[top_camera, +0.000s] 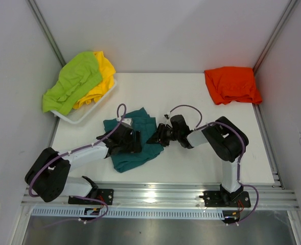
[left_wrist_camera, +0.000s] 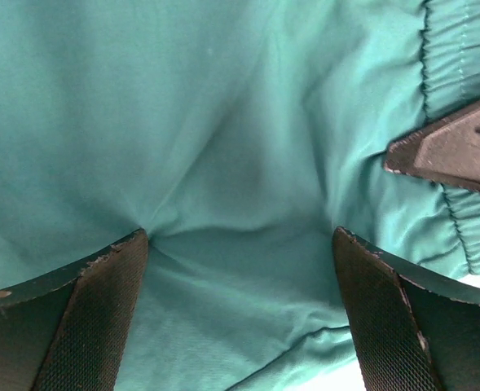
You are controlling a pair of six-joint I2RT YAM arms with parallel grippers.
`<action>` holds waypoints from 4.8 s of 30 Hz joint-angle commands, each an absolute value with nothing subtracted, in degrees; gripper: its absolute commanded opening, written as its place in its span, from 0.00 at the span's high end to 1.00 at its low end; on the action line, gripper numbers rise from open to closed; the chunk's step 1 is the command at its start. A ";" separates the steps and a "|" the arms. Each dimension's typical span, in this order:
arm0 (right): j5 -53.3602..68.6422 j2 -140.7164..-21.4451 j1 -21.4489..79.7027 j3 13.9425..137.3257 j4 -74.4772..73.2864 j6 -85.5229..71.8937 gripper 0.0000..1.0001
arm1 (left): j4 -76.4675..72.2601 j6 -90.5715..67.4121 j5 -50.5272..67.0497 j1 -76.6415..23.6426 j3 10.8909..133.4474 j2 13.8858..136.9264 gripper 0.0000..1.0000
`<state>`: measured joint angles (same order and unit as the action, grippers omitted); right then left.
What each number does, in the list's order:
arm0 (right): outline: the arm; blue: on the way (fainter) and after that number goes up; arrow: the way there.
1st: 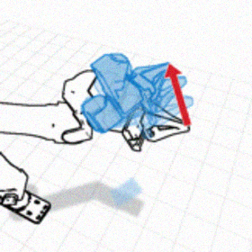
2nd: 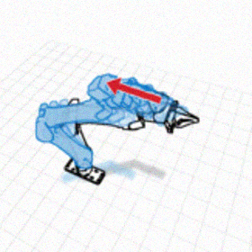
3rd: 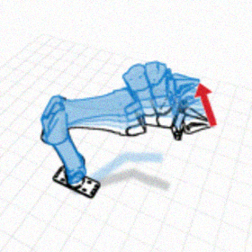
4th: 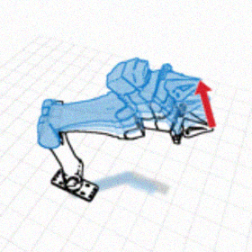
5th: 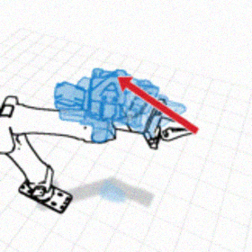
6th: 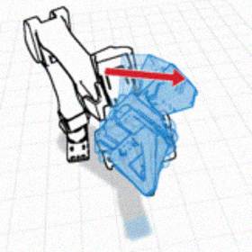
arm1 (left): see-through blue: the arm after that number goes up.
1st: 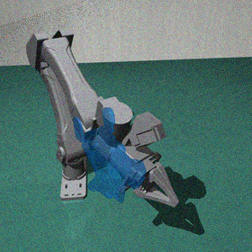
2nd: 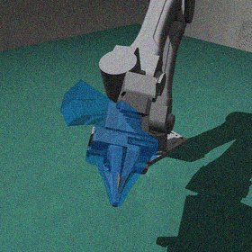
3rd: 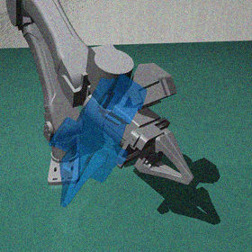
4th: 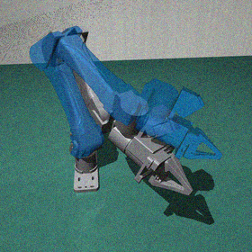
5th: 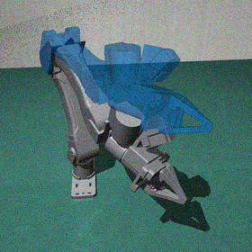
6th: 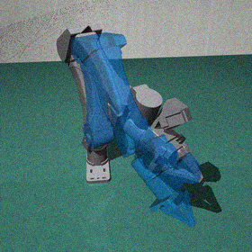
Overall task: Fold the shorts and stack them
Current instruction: Neatly place the folded shorts to the corner
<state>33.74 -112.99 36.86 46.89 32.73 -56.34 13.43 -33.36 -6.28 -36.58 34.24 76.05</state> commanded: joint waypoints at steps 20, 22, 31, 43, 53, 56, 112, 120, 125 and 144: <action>18.73 -113.46 24.71 69.50 -11.30 -31.75 1.00 | 22.59 -34.10 1.75 -37.18 35.60 62.24 0.04; 18.37 -114.87 21.82 75.21 -14.66 -28.58 1.00 | 22.94 -34.54 2.37 -37.35 35.60 60.83 0.04; 15.47 -124.80 10.91 98.42 -30.05 -20.40 1.00 | 23.64 -35.42 3.08 -39.55 35.86 60.47 0.04; 16.87 -147.72 2.29 143.75 -46.74 -14.33 1.00 | 22.50 -34.89 4.48 -40.61 38.66 67.13 0.04; 24.52 -145.99 -5.18 143.61 -35.77 -16.53 1.00 | 22.15 -34.10 5.36 -40.69 43.41 73.82 0.04; 24.26 -146.07 -6.15 146.86 -36.56 -16.43 1.00 | 22.85 -33.66 5.45 -40.69 45.35 75.58 0.04; 28.66 -149.41 -30.23 144.23 -35.16 -26.28 1.00 | 36.21 -30.94 5.18 -42.71 64.33 86.66 0.05; 19.79 -151.08 -29.97 145.02 -35.85 -22.15 0.96 | 37.00 -29.53 6.15 -42.98 67.06 89.12 0.05; 21.44 -151.44 -30.76 146.08 -40.78 -23.11 0.92 | 37.00 -29.09 6.59 -43.15 68.03 90.53 0.05; 6.24 -130.64 -30.24 141.08 -39.66 -16.97 0.03 | 38.14 -28.30 4.75 -43.33 67.32 87.45 0.05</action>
